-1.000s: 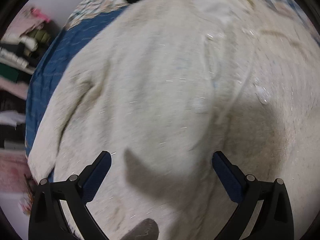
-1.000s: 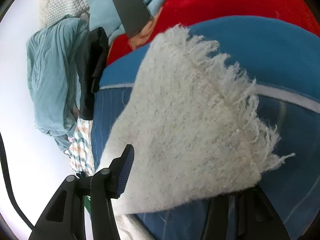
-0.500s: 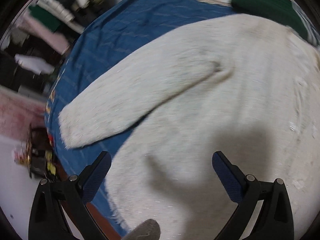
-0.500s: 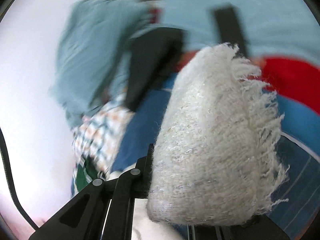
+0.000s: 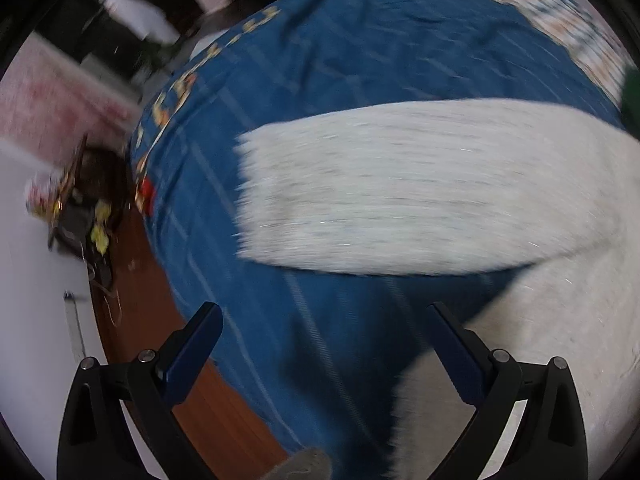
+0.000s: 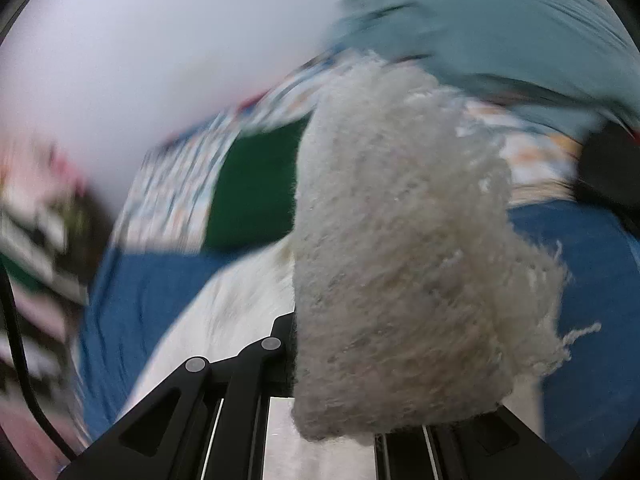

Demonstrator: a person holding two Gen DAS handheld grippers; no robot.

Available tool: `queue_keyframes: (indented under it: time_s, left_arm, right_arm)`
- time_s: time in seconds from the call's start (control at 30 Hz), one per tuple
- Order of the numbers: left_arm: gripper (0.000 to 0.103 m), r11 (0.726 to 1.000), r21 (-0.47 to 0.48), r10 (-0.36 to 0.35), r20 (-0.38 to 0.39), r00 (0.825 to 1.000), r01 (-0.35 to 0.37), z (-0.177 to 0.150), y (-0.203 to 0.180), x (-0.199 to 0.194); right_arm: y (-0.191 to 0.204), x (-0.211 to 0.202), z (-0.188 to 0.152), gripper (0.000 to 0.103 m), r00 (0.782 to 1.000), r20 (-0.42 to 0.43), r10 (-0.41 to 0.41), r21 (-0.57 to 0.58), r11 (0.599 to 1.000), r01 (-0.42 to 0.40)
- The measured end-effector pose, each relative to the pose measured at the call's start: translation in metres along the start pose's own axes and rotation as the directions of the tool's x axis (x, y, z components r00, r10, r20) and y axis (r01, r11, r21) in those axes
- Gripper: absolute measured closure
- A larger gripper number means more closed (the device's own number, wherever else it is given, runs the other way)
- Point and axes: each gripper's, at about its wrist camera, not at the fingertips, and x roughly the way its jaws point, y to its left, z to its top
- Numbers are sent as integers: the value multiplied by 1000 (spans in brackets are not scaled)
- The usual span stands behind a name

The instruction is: Fold large clothes

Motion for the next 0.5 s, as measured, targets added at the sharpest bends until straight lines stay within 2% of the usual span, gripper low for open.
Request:
queue_keyframes:
  time_s: [0.1, 0.13, 0.23, 0.3, 0.33, 0.37, 0.4, 0.47, 0.5]
  left_arm:
    - [1, 995, -75, -75, -40, 996, 72, 2, 23, 17]
    - [1, 985, -116, -133, -57, 989, 126, 3, 30, 24]
    - [1, 944, -219, -273, -89, 958, 248, 7, 39, 44]
    - [1, 916, -261, -339, -97, 936, 305, 11, 38, 56]
    - [1, 899, -288, -371, -101, 923, 330, 14, 36, 65]
    - [1, 880, -314, -404, -101, 909, 356, 19, 34, 74]
    - [1, 872, -328, -416, -103, 903, 364, 21, 31, 78]
    - [1, 857, -365, -424, -100, 900, 363, 32, 25, 92]
    - [1, 854, -375, -423, -96, 901, 361, 37, 23, 93]
  right_arm:
    - [75, 76, -32, 95, 993, -106, -54, -193, 981, 32]
    - [93, 98, -46, 95, 987, -138, -82, -231, 972, 48]
    - [139, 155, -91, 95, 957, -232, -172, -359, 930, 80]
    - [150, 186, -117, 81, 924, -296, -243, -438, 894, 94]
    - [156, 193, -128, 78, 911, -310, -271, -475, 874, 99]
    - [161, 189, -132, 69, 913, -305, -271, -493, 865, 92]
    - [162, 184, -133, 52, 915, -324, -239, -486, 872, 56]
    - [156, 162, -133, 39, 903, -417, -100, -405, 910, -87]
    - [149, 147, -131, 39, 895, -446, -32, -351, 926, -141]
